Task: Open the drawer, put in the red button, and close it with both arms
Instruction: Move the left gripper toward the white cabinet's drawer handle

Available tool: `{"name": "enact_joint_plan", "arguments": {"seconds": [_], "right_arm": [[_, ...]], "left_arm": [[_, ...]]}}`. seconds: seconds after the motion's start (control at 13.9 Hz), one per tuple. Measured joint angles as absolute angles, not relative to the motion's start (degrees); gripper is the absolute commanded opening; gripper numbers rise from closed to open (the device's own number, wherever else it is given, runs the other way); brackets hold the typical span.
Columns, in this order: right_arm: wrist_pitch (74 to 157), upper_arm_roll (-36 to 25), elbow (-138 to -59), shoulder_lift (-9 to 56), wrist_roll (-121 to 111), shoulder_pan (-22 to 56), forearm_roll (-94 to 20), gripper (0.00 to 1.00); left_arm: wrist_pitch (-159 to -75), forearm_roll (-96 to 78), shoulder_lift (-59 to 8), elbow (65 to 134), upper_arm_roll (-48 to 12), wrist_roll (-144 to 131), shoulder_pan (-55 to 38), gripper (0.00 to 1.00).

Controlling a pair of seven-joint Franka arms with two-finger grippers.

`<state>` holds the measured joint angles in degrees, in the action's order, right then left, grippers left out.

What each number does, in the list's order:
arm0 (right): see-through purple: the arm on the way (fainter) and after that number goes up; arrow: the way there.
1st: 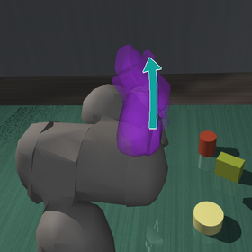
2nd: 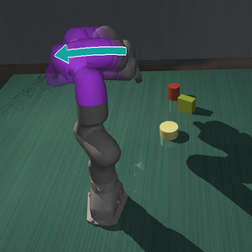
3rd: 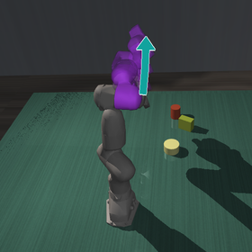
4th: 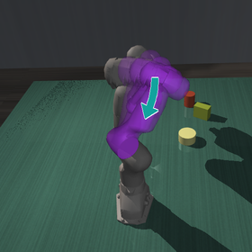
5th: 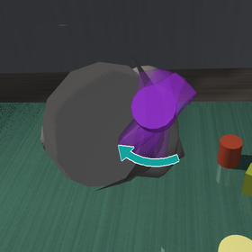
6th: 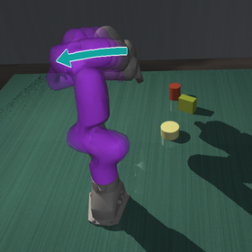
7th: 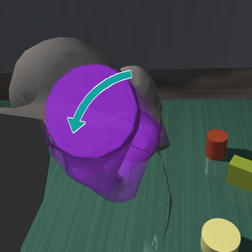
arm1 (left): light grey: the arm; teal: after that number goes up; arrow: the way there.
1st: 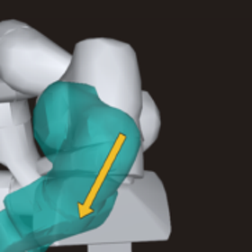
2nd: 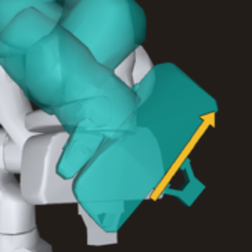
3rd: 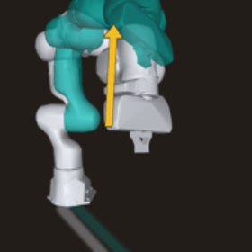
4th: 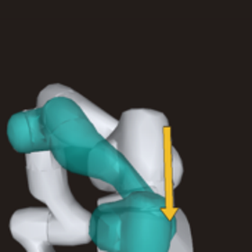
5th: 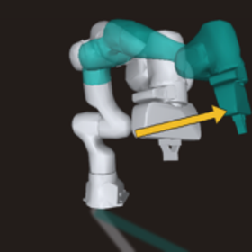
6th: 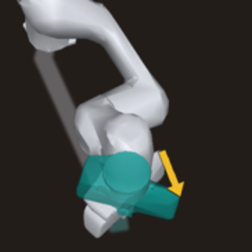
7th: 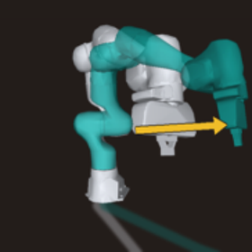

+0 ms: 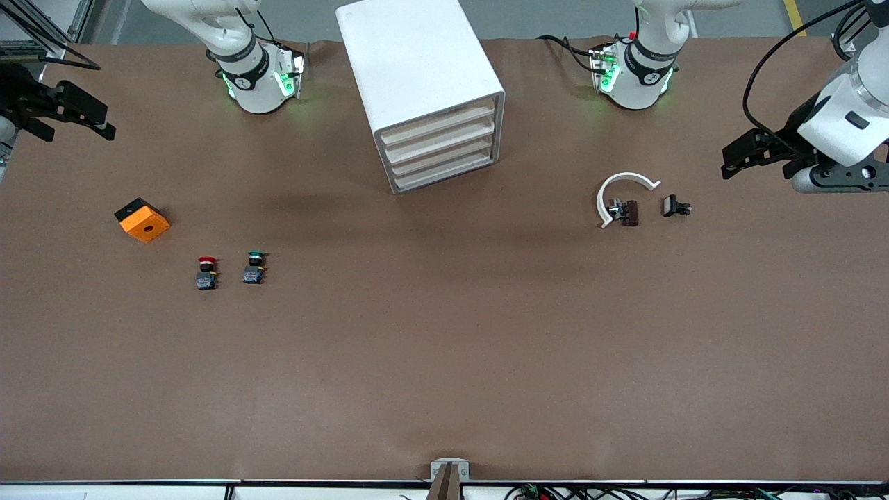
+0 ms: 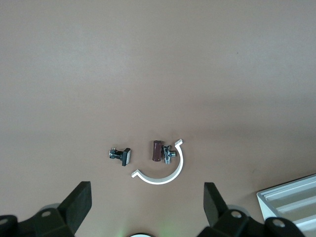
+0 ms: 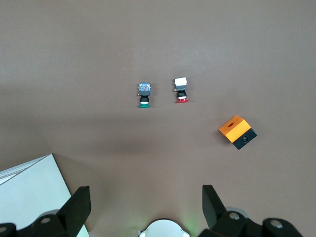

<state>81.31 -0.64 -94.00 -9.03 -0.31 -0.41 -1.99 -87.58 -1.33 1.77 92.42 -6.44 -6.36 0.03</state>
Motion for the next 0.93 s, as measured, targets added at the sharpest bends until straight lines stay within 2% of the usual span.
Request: {"name": "enact_joint_plan", "arguments": {"seconds": [0.65,0.93], "right_arm": [[80.81,-0.75,-93.92,-9.92,-0.30,-0.41,-2.00,1.00],[80.81,-0.87,-93.92,-9.92,-0.30,-0.42,-2.00,1.00]], "left_arm": [[-87.23,-1.33,0.90,92.65,-6.33,-6.93,0.05,1.00],[-87.11,-1.33,-2.86,93.23,-6.33,-12.01,-0.13,1.00]]}}
